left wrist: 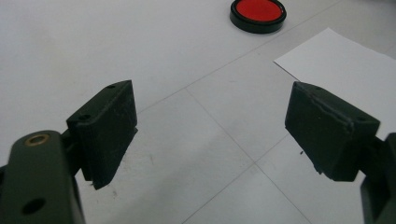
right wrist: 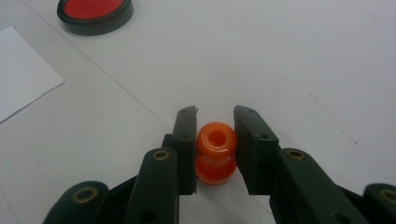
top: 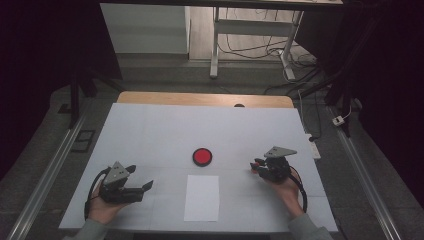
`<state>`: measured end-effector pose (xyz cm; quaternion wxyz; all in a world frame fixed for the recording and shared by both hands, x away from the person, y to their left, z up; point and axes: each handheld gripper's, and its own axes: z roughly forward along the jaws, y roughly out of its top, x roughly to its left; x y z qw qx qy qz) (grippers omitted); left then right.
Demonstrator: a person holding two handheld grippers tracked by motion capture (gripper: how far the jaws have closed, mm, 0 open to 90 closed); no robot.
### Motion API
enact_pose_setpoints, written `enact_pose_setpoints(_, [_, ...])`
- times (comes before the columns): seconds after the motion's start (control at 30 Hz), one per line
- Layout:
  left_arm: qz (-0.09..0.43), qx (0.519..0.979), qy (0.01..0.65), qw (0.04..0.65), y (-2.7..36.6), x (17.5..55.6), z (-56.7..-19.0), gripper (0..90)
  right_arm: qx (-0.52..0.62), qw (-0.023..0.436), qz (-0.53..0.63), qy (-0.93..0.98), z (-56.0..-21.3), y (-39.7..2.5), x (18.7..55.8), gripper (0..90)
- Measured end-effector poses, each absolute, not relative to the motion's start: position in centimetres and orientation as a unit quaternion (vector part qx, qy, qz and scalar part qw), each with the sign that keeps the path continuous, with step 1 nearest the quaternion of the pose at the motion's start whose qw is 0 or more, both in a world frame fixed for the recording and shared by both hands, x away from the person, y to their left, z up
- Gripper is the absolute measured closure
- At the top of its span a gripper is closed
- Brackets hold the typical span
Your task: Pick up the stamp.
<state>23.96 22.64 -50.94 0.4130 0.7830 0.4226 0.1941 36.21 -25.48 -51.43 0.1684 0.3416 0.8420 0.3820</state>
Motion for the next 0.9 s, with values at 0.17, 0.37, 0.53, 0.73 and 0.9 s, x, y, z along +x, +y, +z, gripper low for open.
enact_pose_setpoints(0.17, [0.194,0.782,0.424,0.413,22.7,24.0,-51.0,17.4,0.342,0.171,0.381,0.842,-51.4,-25.6,36.1,71.8])
enact_pose_setpoints(0.37, [0.195,0.782,0.425,0.412,22.7,24.0,-51.0,17.4,0.343,0.173,0.381,0.841,-51.4,-25.5,36.1,72.1])
enact_pose_setpoints(0.53, [0.196,0.782,0.424,0.412,22.7,24.0,-51.0,17.4,0.340,0.177,0.389,0.838,-51.1,-25.6,35.9,72.2])
enact_pose_setpoints(0.73, [0.195,0.783,0.424,0.411,22.7,24.0,-51.0,17.4,0.337,0.175,0.406,0.831,-50.7,-25.6,35.8,72.2])
enact_pose_setpoints(0.9, [0.195,0.784,0.424,0.410,22.6,24.1,-51.1,17.4,0.335,0.178,0.421,0.824,-50.2,-25.6,35.6,72.1])
